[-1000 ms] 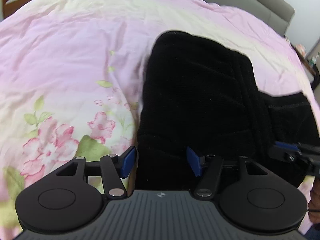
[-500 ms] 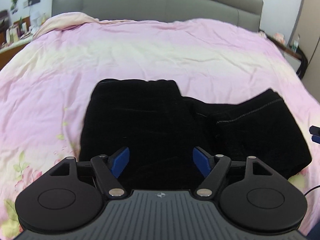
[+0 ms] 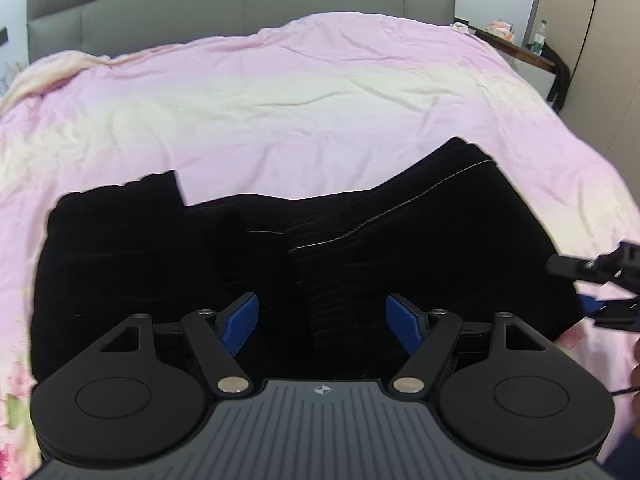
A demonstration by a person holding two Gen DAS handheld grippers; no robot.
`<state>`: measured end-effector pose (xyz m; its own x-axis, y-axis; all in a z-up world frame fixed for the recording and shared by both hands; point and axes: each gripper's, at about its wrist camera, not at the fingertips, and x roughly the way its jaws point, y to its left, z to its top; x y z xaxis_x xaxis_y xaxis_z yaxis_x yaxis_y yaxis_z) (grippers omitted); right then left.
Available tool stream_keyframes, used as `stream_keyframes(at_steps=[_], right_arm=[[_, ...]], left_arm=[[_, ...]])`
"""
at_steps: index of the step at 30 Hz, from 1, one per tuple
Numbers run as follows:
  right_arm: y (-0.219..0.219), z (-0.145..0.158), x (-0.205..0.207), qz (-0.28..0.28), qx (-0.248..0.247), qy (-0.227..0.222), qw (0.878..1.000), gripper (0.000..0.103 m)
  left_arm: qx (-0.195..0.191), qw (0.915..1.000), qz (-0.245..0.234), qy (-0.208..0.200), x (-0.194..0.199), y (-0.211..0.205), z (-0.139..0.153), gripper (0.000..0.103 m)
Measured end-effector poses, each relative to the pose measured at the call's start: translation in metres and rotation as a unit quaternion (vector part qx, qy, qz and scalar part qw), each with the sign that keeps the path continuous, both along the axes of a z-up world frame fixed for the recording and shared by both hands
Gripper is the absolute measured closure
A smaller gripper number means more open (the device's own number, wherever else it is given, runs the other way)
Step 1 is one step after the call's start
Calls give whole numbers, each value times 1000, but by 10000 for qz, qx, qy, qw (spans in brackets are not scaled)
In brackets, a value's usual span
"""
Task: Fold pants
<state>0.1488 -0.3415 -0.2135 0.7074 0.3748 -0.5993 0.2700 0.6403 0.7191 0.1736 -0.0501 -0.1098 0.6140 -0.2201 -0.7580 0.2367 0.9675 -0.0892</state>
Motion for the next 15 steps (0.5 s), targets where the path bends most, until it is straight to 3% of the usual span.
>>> stream_keyframes(at_steps=[6,10,13,14,15], right_arm=[[0,-23,5,-65,365,461,9982,41],[1,-27,5,-120,513,455,9976,38],[4,-29,6,-102,510,446,9977,37],[6,-29,6,-87,462,440,9979,41],[8,-27,6,-65,324,412,9986,54]], left_arm=[[-7,9996,-276,112,4,-29,-6,18],[-52,9984,-318,458,10,-38,-25,25],[188,9983,-399,369,7,-45,-35,22],[319,9979,-447,351,6,-49,-37,22],[425,9974,-485,334,5,-52,-38,22]])
